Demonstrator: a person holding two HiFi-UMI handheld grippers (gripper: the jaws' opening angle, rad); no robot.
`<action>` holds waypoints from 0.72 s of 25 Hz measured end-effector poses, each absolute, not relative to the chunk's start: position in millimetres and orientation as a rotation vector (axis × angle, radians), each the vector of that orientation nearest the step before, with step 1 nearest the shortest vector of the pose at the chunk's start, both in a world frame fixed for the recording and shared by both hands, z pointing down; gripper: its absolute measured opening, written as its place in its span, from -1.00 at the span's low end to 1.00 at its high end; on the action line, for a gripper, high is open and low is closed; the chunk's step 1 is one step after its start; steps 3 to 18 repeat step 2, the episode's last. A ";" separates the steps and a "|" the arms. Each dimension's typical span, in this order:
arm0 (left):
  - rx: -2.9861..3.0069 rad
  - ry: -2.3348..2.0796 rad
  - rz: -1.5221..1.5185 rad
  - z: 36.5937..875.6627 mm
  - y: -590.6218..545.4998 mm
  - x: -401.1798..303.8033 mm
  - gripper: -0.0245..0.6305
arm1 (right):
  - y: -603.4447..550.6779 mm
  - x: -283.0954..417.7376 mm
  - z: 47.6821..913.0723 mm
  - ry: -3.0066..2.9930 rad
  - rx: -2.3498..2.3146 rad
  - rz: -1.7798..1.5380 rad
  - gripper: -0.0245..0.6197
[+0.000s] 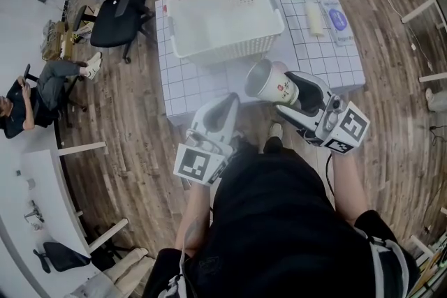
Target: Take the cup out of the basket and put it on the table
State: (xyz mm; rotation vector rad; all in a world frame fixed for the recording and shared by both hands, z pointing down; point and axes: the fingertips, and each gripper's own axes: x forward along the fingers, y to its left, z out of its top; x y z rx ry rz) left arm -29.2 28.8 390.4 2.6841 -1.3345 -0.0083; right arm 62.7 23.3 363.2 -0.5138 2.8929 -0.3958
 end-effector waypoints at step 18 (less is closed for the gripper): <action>2.685 -1.339 -0.002 390.1 27.8 -30.7 -0.90 | 23.6 61.2 363.7 2.898 -0.504 -0.395 -0.05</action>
